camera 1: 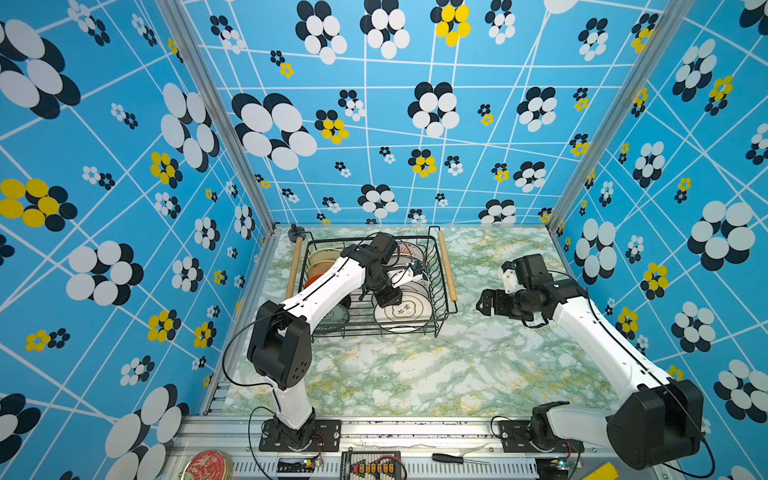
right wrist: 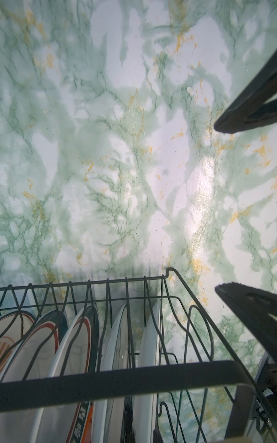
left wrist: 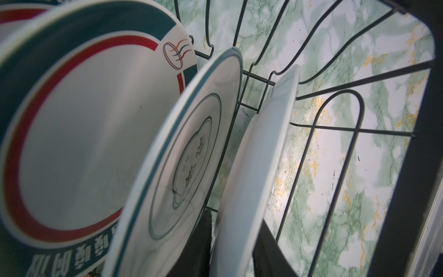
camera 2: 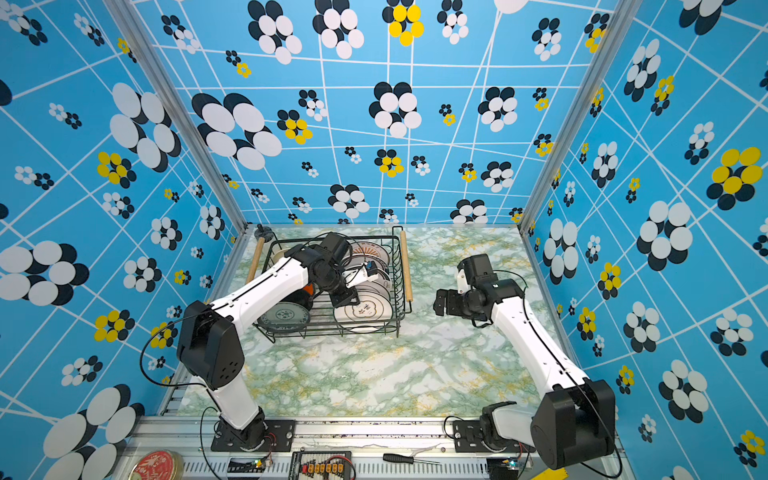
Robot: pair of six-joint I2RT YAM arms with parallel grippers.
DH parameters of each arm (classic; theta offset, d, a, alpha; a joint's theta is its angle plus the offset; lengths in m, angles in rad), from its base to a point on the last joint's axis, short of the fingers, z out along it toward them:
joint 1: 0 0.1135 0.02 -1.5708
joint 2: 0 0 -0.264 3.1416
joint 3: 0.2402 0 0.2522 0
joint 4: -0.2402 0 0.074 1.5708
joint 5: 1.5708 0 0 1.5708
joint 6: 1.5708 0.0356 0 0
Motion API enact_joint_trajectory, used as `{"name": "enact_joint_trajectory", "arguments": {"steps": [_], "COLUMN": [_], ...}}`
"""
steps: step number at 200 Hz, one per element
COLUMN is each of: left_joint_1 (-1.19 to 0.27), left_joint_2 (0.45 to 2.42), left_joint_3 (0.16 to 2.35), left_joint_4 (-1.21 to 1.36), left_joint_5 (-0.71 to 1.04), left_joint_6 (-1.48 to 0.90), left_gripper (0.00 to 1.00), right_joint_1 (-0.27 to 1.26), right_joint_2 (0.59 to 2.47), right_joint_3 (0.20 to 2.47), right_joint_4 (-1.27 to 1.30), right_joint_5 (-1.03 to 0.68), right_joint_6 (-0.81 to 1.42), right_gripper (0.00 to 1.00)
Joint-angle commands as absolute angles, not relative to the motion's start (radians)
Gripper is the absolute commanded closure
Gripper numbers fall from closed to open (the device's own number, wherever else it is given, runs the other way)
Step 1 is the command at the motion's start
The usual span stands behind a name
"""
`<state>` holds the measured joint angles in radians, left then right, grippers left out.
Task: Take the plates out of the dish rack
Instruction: 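Lower the left gripper onto the nearest white plate while the right gripper waits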
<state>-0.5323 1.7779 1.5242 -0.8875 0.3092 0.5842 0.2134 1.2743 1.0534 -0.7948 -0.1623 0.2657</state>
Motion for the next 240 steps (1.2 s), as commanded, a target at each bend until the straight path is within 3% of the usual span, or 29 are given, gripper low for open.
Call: {"name": "enact_joint_trajectory", "arguments": {"steps": [1,192,240], "left_joint_1": [-0.547,-0.58,-0.581], "left_joint_2": [1.782,1.726,1.685], "left_joint_3": [1.499,1.515,1.548], "left_joint_4": [-0.917,-0.99,-1.003], "left_joint_5": [0.297,0.232,0.213], "left_joint_6": [0.574,0.569,0.581], "left_gripper": [0.73,1.0,1.0], "right_joint_1": [0.207,0.204,0.204], "right_joint_2": [1.243,1.163,1.164], "right_joint_3": [1.028,1.012,1.018], "right_joint_4": [-0.799,-0.81,-0.804], "right_joint_5": [-0.15,-0.144,-0.14], "right_joint_6": [0.259,0.292,0.305], "right_gripper": [0.01,0.01,0.01]}}
